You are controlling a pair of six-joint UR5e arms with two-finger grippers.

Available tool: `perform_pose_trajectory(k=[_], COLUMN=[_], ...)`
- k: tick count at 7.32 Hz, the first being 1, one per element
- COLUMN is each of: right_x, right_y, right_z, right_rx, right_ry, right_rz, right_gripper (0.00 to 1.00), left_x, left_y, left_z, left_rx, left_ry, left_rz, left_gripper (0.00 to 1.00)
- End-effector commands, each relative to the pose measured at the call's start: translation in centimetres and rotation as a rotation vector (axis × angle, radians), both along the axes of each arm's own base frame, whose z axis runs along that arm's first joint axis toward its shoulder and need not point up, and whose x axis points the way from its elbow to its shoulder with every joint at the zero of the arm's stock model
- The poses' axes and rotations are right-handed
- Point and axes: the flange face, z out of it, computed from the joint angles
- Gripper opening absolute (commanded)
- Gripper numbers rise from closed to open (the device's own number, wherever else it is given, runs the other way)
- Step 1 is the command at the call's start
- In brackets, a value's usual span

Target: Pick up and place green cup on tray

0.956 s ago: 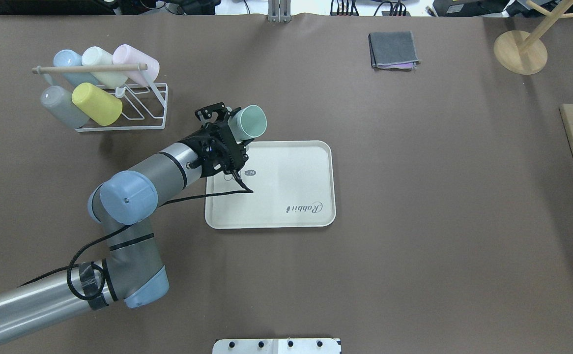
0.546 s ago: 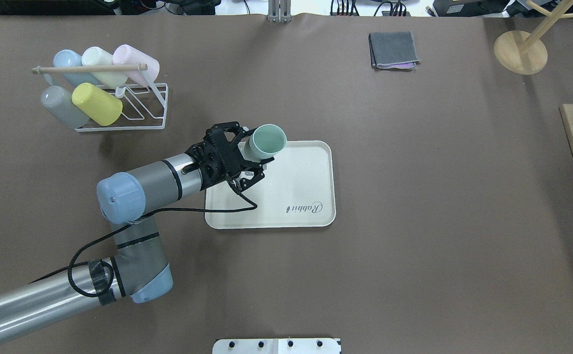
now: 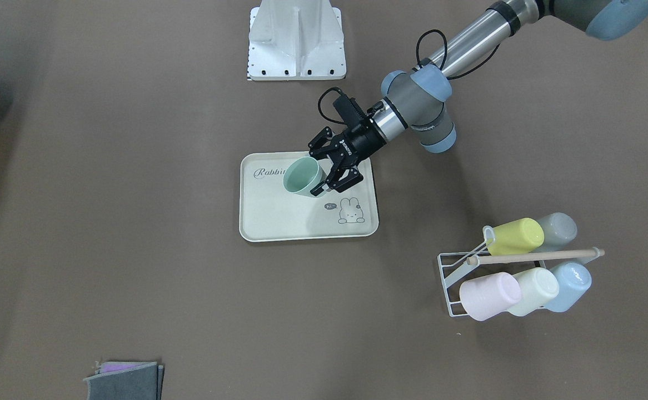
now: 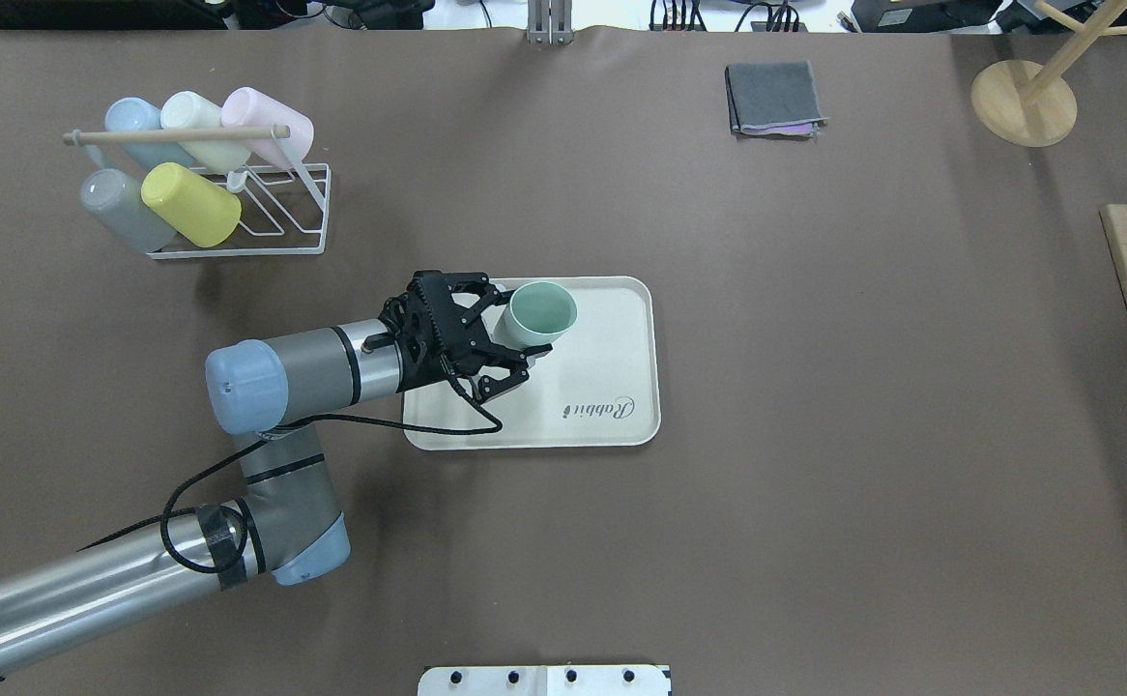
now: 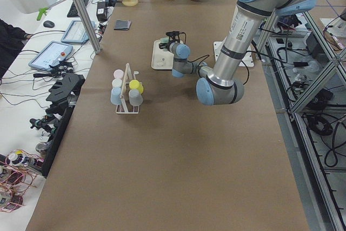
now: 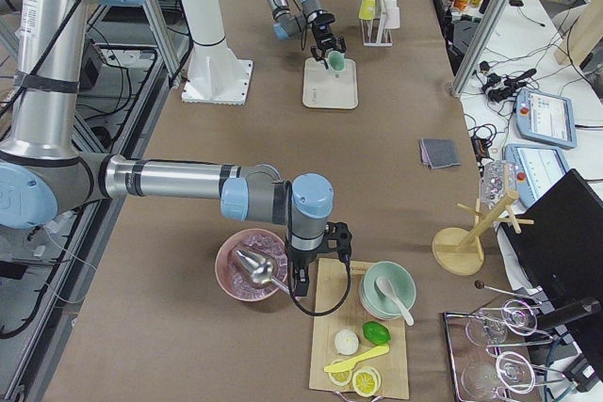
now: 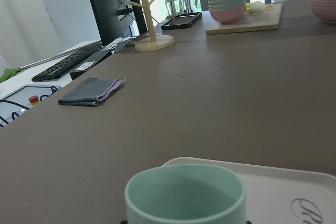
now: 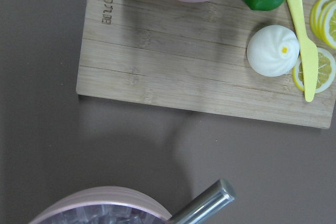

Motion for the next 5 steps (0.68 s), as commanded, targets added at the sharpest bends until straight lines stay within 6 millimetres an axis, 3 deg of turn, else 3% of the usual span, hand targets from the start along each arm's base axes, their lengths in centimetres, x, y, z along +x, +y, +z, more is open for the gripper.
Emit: perform_pose_trajectory(k=[1, 3, 5], right_x=[0.02, 0.02, 0.02], right_y=[0.00, 0.00, 0.00], right_z=[0.03, 0.03, 0.03], right_rx=[0.000, 0.000, 0.000], right_ry=[0.002, 0.002, 0.002], right_rz=[0.000, 0.000, 0.000], right_gripper=[1.00, 1.00, 1.00], left_x=[1.43, 2.06, 2.33], left_y=[-0.25, -0.12, 0.30], left_z=[-0.93, -0.22, -0.73], left_rx=[-0.061, -0.087, -0.139], left_ry=[0.026, 0.016, 0.038], left_rz=[0.052, 0.097, 0.163], left_gripper=[0.00, 0.00, 0.00])
